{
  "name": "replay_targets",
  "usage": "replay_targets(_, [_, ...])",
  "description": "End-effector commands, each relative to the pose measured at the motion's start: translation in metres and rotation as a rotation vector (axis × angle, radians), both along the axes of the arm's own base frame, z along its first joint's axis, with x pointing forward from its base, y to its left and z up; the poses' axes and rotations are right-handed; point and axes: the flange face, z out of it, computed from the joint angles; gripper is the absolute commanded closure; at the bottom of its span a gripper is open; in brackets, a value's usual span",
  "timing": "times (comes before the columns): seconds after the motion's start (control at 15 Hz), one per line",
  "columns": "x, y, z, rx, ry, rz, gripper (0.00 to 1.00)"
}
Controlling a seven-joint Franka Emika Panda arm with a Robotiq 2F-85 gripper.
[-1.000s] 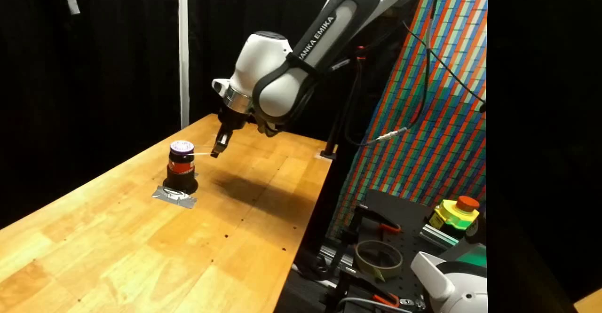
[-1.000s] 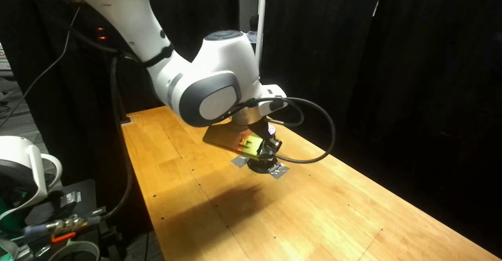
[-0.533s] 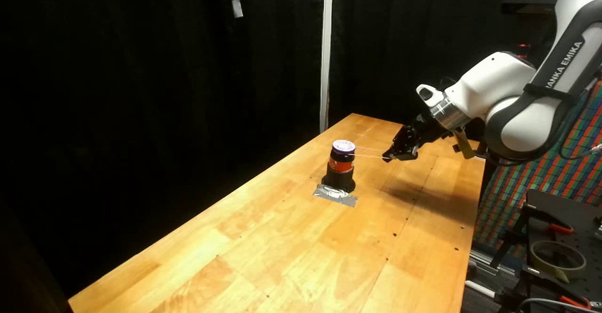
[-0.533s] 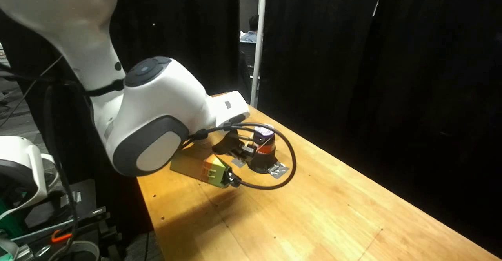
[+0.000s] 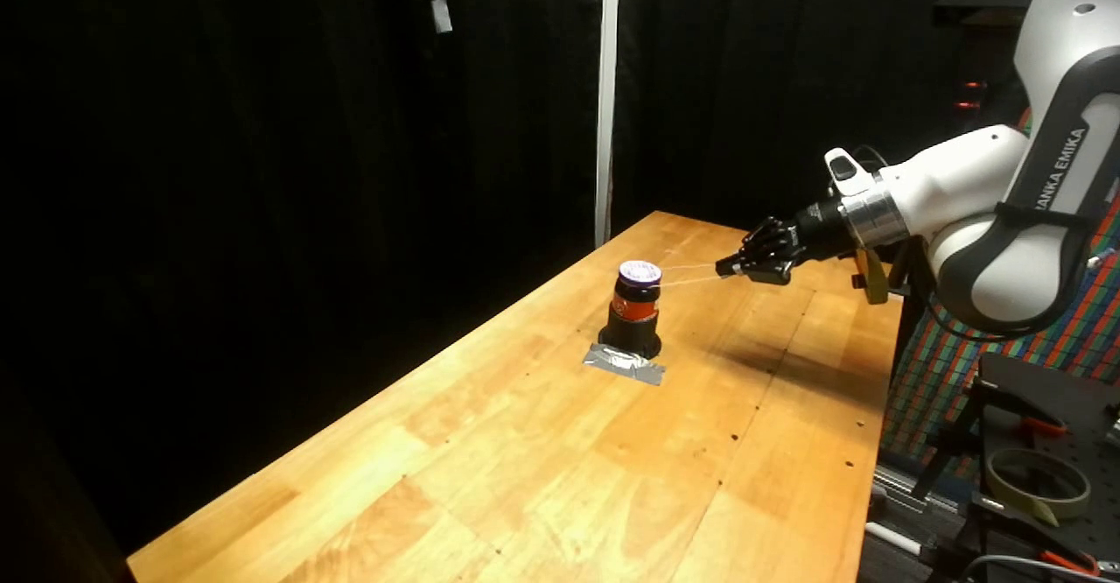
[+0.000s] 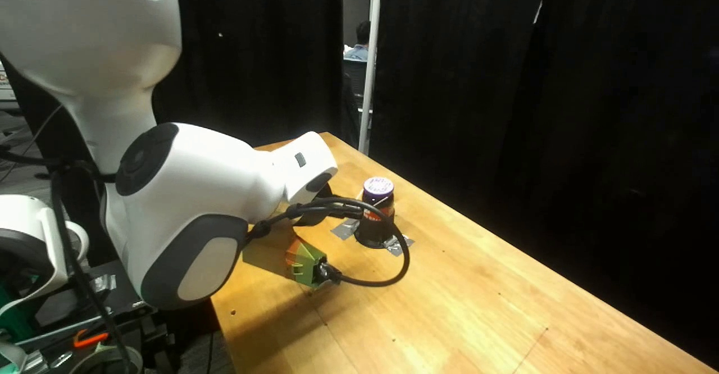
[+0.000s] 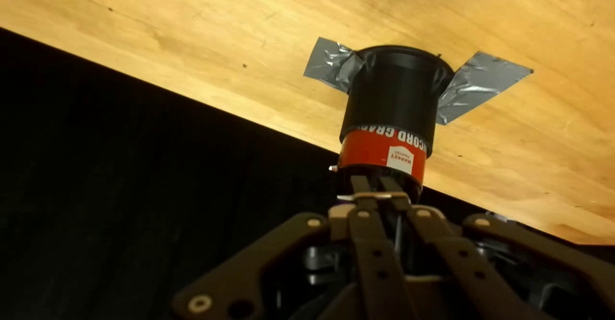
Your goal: Put the elastic around the bottle
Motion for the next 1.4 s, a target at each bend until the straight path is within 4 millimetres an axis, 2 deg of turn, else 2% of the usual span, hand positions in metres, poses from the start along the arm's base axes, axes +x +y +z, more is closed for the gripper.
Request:
replay_targets(0.0, [-0.007, 0.001, 0.004, 0.002, -0.084, 0.01, 0.87])
replay_targets(0.4, [-0.011, 0.002, 0.006, -0.009, -0.112, -0.003, 0.87])
replay_targets(0.47, [-0.008, 0.003, 0.018, -0.025, -0.059, -0.028, 0.61])
replay_targets(0.53, [-0.006, 0.004, 0.025, -0.045, -0.015, -0.046, 0.61])
replay_targets(0.6, [-0.012, 0.004, 0.03, -0.087, 0.047, -0.082, 0.56])
replay_targets(0.8, [-0.01, 0.007, 0.041, -0.141, 0.183, -0.159, 0.34])
replay_targets(0.87, [0.008, 0.004, 0.042, -0.155, 0.227, -0.188, 0.27])
replay_targets(1.07, [0.002, -0.029, 0.065, -0.146, 0.358, -0.23, 0.05])
replay_targets(1.13, [0.004, -0.04, 0.053, -0.165, 0.383, -0.257, 0.0])
replay_targets(1.33, [-0.007, -0.064, 0.036, -0.196, 0.417, -0.314, 0.0])
